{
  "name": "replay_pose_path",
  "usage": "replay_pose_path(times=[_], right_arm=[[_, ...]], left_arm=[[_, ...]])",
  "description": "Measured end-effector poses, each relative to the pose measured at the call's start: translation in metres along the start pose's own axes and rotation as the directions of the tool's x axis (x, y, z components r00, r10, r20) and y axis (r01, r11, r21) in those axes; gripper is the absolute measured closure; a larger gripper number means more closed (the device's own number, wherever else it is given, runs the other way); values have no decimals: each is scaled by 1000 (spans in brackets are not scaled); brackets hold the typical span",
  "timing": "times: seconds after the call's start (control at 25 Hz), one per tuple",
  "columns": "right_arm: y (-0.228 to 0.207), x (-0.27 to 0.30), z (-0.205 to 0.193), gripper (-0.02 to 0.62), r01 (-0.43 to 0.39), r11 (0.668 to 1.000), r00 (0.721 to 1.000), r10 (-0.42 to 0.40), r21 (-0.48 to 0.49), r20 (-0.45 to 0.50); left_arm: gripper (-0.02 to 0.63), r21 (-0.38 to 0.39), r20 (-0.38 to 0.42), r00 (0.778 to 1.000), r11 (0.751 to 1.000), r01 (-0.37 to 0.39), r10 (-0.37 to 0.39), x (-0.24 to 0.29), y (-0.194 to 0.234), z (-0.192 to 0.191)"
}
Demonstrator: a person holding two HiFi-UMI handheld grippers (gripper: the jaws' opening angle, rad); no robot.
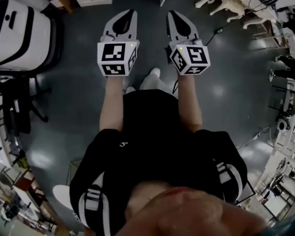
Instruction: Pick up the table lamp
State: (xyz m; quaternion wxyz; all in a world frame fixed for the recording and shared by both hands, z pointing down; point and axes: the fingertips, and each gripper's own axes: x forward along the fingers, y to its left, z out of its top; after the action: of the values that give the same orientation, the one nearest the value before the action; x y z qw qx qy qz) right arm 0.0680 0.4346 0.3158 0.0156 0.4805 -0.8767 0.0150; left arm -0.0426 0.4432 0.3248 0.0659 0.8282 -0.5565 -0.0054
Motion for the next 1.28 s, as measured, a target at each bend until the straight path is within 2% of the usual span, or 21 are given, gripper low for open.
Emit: replay_pose_path(times=[0.36, 0.68, 0.88, 1.12, 1.28], right_arm=[[-34, 30, -3, 577, 15, 1000, 1000, -14, 2, -19], [-127, 69, -1, 577, 7, 1000, 999, -6, 16, -40], [-165, 92, 6, 577, -6, 1000, 999, 6, -2, -42], [-228, 85, 9, 577, 18, 1000, 1000, -18, 5, -24], [-253, 83, 17, 577, 34, 999, 999, -34, 16, -11]], left_arm=[[596, 5, -13, 1000, 1000, 11, -11, 44, 4, 2], [597, -4, -30, 999, 1000, 10, -10, 143, -19, 5], [595, -16, -17, 1000, 1000, 19, -20, 194, -25, 16], [596, 2, -18, 999, 1000, 29, -29, 239, -57, 15], [596, 9, -31, 999, 999, 41, -41, 259, -68, 15]])
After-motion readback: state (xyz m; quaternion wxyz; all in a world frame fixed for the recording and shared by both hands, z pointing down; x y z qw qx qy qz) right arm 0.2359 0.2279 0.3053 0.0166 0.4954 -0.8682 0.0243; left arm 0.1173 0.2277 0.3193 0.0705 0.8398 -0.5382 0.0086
